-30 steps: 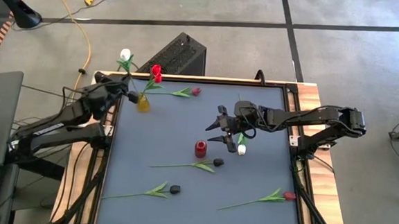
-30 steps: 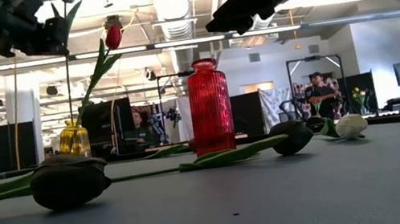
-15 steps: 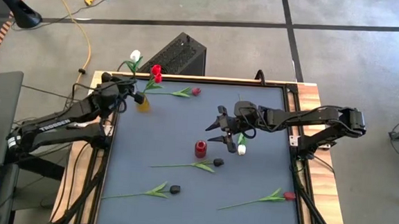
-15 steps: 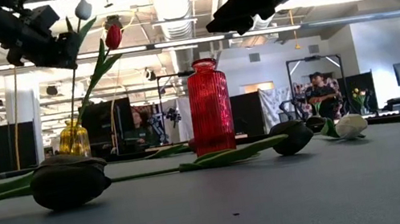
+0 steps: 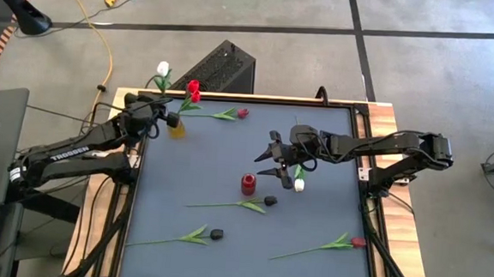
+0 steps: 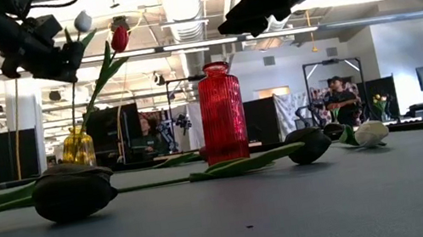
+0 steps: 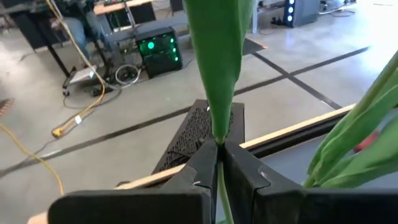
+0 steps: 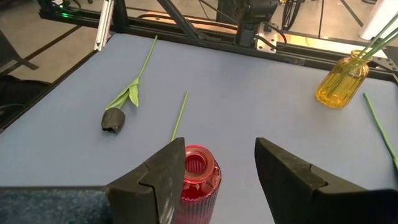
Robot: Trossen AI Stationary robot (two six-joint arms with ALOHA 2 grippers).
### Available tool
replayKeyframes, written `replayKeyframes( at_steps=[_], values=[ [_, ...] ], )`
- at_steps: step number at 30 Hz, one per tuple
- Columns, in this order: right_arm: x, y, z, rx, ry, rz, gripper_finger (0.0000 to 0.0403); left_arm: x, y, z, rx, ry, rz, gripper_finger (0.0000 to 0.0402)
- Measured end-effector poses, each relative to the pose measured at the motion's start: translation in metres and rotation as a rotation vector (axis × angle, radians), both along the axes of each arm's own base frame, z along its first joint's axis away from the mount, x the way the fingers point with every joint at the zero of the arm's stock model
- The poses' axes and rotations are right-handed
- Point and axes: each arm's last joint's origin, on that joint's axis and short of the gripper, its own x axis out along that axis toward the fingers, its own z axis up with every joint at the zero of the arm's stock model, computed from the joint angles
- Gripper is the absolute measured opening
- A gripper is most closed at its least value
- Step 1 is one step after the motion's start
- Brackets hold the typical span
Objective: Sort flowers into vase by color
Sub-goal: Put the left white tulip into the yellow vase, then put the black tulip into the yellow vase
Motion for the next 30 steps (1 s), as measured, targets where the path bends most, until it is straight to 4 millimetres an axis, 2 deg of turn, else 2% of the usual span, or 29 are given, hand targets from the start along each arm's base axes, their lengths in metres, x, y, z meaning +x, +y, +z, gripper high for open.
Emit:
replayKeyframes(
  at_steps=[5, 15, 22, 26, 30],
  values=[
    [0.000, 0.000, 0.000, 0.000, 0.000, 0.000, 0.0218, 0.000, -0.001, -0.004, -0.046, -0.010, -0.028, 0.0042],
    [0.000, 0.000, 0.000, 0.018, 0.004, -0.007, 0.0218, 0.000, -0.004, -0.010, -0.133, -0.018, -0.101, 0.0127],
    [0.000, 0.000, 0.000, 0.025, 0.005, -0.009, 0.0218, 0.002, -0.005, -0.010, -0.181, -0.054, -0.185, 0.0158],
    [0.000, 0.000, 0.000, 0.053, 0.012, -0.021, 0.0218, 0.002, -0.008, -0.001, -0.239, -0.060, -0.258, 0.0164],
    [0.000, 0.000, -0.001, 0.079, 0.023, -0.033, 0.0218, -0.002, -0.013, 0.017, -0.313, -0.053, -0.330, 0.0165]
  ],
)
